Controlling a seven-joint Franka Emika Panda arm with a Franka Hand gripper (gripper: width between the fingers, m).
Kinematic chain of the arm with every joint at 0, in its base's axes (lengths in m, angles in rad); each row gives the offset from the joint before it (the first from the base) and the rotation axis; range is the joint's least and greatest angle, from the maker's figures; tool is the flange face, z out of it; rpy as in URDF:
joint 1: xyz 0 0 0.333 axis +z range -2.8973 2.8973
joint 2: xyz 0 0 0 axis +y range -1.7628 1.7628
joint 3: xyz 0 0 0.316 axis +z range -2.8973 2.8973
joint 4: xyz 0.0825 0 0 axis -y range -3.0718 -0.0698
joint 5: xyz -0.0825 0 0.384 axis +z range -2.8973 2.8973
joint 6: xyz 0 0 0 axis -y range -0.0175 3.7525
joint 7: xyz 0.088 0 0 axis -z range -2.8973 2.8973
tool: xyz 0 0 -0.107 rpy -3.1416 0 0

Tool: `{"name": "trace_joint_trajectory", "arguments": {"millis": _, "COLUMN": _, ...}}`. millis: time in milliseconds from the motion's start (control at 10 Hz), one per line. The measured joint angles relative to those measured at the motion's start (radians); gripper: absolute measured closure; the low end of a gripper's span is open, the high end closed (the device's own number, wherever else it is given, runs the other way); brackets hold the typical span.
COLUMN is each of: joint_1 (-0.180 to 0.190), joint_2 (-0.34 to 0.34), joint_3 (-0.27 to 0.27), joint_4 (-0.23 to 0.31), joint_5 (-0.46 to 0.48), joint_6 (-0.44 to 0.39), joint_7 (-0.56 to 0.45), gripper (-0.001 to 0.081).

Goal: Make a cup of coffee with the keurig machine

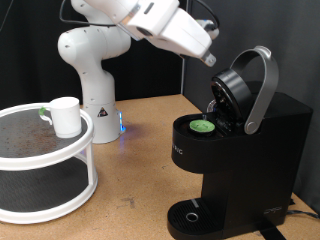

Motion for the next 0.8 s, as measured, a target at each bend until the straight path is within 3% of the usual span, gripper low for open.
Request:
{"name": "trace_joint_trajectory", "arguments": {"millis": 400, "joint_1": -0.010, "joint_2": -0.045, "joint_3": -0.024, "joint_4": 0.021, "joint_5": 0.004, "joint_6": -0.067, "joint_7": 0.031, "gripper": -0.0001}}
{"name": "trace_joint_trajectory", "arguments": {"millis": 800, "joint_1": 0.023, "joint_2": -0.044, "joint_3": 0.002, "joint_4": 0.048, "joint_5": 0.131, "joint_6": -0.052, "joint_7": 0.009, "gripper": -0.0001}}
